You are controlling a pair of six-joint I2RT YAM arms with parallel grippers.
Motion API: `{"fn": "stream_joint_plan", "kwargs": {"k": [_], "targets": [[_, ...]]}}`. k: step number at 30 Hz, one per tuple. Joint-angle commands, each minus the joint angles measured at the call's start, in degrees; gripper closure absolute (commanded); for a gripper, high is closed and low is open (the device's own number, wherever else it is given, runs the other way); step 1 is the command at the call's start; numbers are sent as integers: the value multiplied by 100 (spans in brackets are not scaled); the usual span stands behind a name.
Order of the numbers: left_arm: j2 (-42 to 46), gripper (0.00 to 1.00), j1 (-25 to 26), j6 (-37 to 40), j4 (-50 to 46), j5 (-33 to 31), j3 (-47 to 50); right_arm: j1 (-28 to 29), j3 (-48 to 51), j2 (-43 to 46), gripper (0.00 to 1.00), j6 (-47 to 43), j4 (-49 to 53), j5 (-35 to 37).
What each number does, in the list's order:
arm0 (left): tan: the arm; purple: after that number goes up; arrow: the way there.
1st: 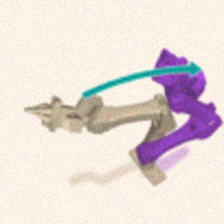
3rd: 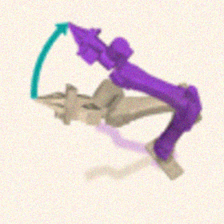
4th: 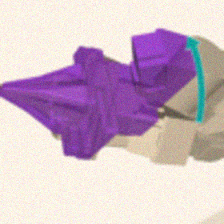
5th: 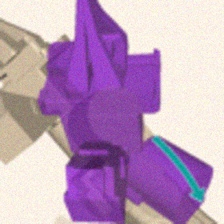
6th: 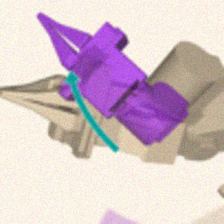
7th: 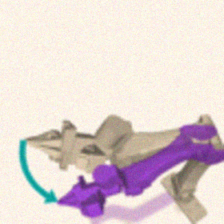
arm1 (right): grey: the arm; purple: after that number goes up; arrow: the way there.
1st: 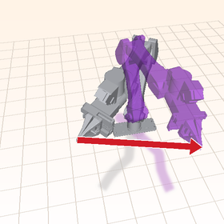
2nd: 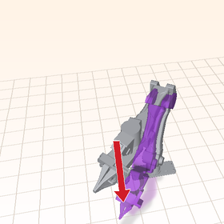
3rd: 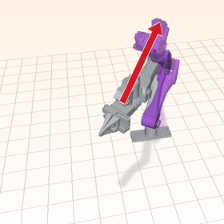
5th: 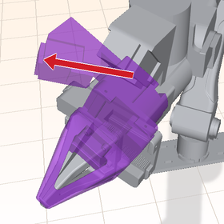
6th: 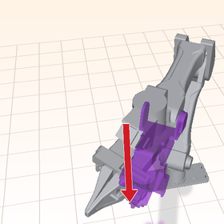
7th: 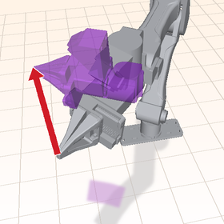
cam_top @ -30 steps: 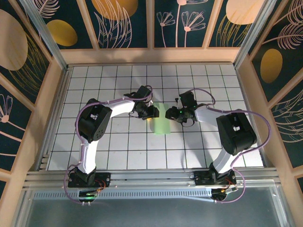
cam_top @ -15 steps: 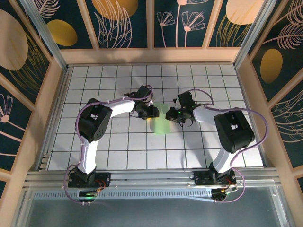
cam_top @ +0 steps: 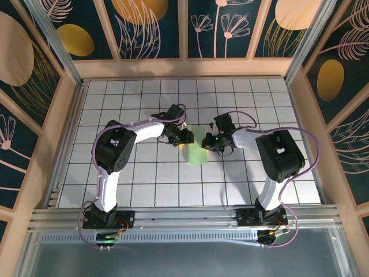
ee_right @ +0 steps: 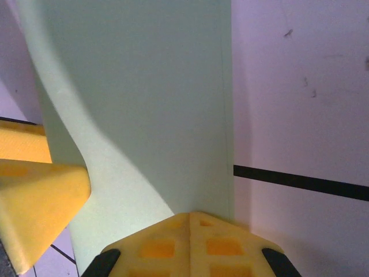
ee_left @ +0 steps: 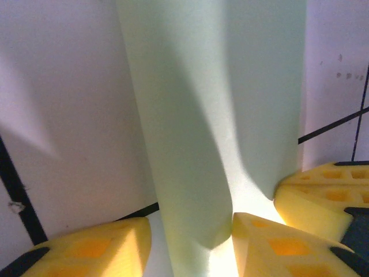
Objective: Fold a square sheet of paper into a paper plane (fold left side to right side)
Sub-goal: Hold the square sheet of paper at the center of the table, then first fold the square sheet of paper in half at the center of the table.
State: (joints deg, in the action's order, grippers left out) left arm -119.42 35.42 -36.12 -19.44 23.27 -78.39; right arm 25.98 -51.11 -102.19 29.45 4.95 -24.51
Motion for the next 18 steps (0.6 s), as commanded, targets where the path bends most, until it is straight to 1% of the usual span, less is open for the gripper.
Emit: {"fn": "stream_joint_plan", "kwargs": {"k": [1, 3, 5, 8, 11, 14, 18], "targets": [[-383, 53, 80, 256, 423, -508, 235, 47, 12, -207, 97, 4, 296, 161], [-111, 51, -31, 211, 514, -402, 271, 40, 15, -257, 98, -25, 365, 214], [178, 50, -133, 202, 525, -443, 259, 46, 22, -292, 98, -27, 391, 252], [489, 49, -181, 226, 529, -410, 213, 45, 22, -323, 98, -10, 383, 279], [709, 50, -181, 232, 665, -80, 240, 45, -8, -356, 99, -7, 434, 332], [881, 55, -182, 218, 876, 307, 396, 39, -27, -375, 99, -34, 483, 377], [982, 67, -172, 127, 1285, 958, 631, 43, -28, -389, 100, -62, 527, 412]]}}
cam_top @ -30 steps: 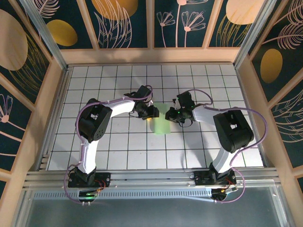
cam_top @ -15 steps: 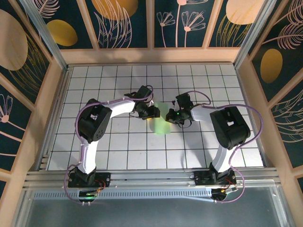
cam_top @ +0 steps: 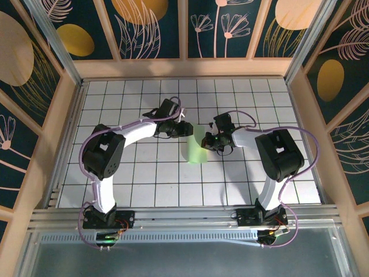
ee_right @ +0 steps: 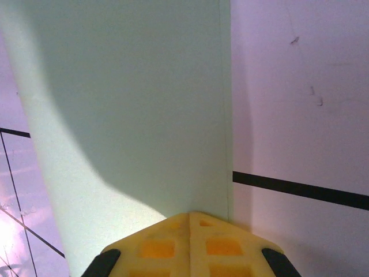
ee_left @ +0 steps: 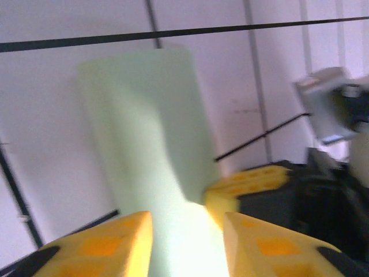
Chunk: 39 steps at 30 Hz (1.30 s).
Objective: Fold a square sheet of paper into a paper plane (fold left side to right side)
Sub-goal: First fold the square sheet of paper in half at the center of the table.
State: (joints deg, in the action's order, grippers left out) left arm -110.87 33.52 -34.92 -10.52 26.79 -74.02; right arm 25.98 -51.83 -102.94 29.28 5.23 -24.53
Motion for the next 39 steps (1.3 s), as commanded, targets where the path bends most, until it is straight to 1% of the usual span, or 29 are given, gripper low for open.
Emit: {"fn": "stream_joint_plan", "kwargs": {"k": [1, 3, 4, 6, 10, 14, 18, 22, 29, 39], "targets": [[106, 71, 23, -117, 629, 895, 290, 47, 56, -317, 100, -54, 505, 414], [35, 79, 41, -373, 1039, 1315, 434, 46, 64, -319, 100, -65, 498, 414], [-2, 82, 70, -441, 1150, 1389, 483, 45, 69, -319, 100, -63, 497, 414], [-108, 85, 125, -386, 1096, 1365, 452, 46, 85, -322, 100, -54, 503, 428], [-354, 86, 132, -334, 996, 1160, 449, 41, 103, -323, 100, -45, 493, 414], [-480, 88, 135, -258, 821, 862, 476, 47, 112, -303, 100, -51, 492, 414], [-567, 89, 132, -193, 750, 706, 545, 45, 121, -312, 100, -53, 505, 423], [-610, 91, 133, -14, 488, 335, 581, 43, 113, -314, 100, -61, 530, 447], [-717, 91, 124, 55, 455, 88, 739, 46, 73, -285, 100, -155, 694, 590], [-621, 95, -121, 38, 489, -226, 1117, 47, 104, -281, 100, -169, 725, 643]]}}
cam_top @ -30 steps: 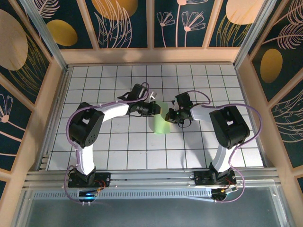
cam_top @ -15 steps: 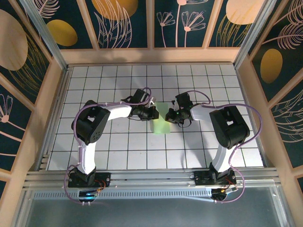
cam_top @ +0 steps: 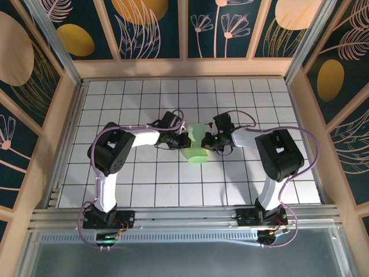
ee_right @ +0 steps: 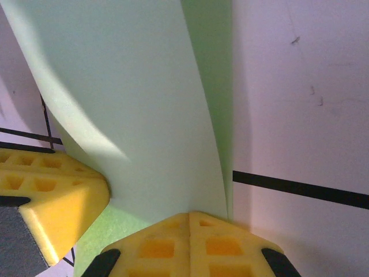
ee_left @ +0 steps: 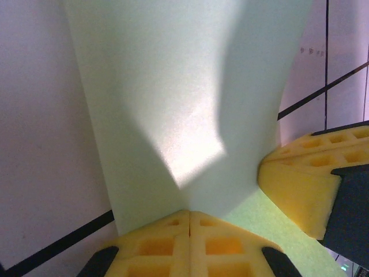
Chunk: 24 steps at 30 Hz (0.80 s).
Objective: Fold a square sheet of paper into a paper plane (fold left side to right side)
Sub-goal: First fold the square sheet of paper in half at the center of the table.
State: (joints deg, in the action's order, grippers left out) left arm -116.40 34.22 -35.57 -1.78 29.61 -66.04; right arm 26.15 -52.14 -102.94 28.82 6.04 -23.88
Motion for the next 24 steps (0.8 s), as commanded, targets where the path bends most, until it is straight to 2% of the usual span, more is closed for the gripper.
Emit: {"fn": "stream_joint_plan", "kwargs": {"k": [1, 10, 13, 18, 24], "targets": [[-31, 95, -232, 110, -359, -509, 396, 29, 143, -279, 100, -122, 635, 577], [470, 97, -420, 284, -251, -603, 656, 24, 224, -221, 100, -121, 591, 551], [672, 99, -420, 284, -11, -453, 645, 29, 222, -202, 100, -122, 589, 551], [701, 100, -175, 226, 248, -93, 413, 23, 231, -199, 100, -119, 591, 556], [252, 100, 128, 193, 180, -78, -28, 22, 239, -191, 100, -104, 583, 542]]}}
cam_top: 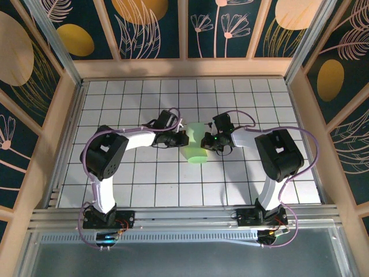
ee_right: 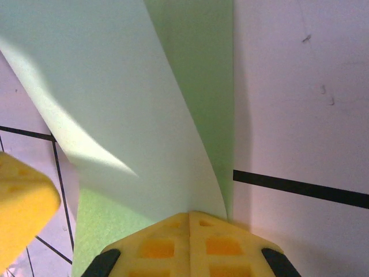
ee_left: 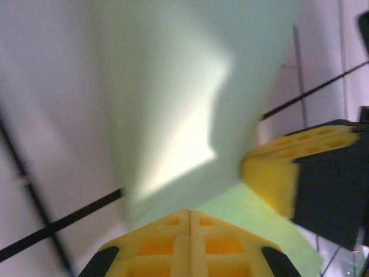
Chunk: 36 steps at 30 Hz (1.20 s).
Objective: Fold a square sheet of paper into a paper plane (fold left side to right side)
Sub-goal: First fold the square sheet of paper in half at the center of the table, then hold the square sheet of paper at the center of the table.
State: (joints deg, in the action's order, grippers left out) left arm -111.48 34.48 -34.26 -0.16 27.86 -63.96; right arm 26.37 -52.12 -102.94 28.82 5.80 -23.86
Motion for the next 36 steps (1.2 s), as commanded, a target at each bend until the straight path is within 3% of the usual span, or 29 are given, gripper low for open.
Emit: {"fn": "stream_joint_plan", "kwargs": {"k": [1, 16, 27, 36], "targets": [[-304, 100, 114, 75, -7, 88, -279, 8, 237, -188, 100, -104, 613, 540], [-627, 99, 155, 209, -201, -121, -215, 12, 155, -54, 100, -90, 515, 371], [-691, 100, 157, 208, -272, -236, -142, 101, -91, 500, 100, 233, -398, -225], [-724, 100, 160, 210, -318, -259, -160, 237, -512, -27, 100, 287, -832, -243]]}}
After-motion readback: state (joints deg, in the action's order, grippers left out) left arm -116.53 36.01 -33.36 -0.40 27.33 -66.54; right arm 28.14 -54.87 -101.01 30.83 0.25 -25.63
